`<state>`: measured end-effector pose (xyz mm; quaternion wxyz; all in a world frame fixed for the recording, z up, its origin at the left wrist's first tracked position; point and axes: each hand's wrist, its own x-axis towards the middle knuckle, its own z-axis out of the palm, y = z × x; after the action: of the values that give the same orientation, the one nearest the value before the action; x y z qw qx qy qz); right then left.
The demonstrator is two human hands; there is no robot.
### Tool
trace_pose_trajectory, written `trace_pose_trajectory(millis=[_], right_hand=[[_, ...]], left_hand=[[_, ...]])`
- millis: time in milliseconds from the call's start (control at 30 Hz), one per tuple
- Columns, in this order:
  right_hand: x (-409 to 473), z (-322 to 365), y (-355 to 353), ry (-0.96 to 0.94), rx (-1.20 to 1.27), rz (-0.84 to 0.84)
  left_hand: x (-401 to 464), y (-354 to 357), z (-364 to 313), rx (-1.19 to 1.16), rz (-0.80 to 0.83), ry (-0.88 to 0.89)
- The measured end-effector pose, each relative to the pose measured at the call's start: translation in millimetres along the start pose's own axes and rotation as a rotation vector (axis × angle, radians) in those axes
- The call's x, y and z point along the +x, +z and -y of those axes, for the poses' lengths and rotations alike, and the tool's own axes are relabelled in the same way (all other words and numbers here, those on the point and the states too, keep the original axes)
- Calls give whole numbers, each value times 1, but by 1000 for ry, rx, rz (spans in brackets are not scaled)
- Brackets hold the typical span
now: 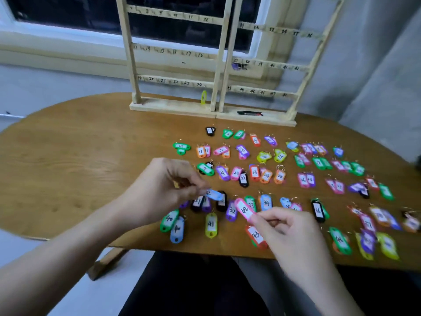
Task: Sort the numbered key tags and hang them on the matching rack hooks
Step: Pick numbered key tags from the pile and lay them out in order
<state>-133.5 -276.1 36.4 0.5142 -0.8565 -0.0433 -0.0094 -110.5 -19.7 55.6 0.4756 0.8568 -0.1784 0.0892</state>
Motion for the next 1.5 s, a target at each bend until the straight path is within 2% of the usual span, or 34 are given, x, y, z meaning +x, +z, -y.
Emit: trace_pose_trajectory(millis=[200, 400, 567, 1167, 1500], right_hand=[[-26, -26, 7, 2, -149, -86], [-34, -27, 16, -67, -304, -62], [-32, -20, 21, -39, -352, -20], [-20, -11, 17, -31, -537, 26], [-21, -9, 10, -28, -559, 79]], left_hand=[[3, 22, -23, 75, 211, -66], [10, 34, -27, 154, 372, -87], [16, 39, -28, 215, 453, -55], [30, 56, -12, 200, 469, -37], [26, 70, 0, 195, 424, 40]])
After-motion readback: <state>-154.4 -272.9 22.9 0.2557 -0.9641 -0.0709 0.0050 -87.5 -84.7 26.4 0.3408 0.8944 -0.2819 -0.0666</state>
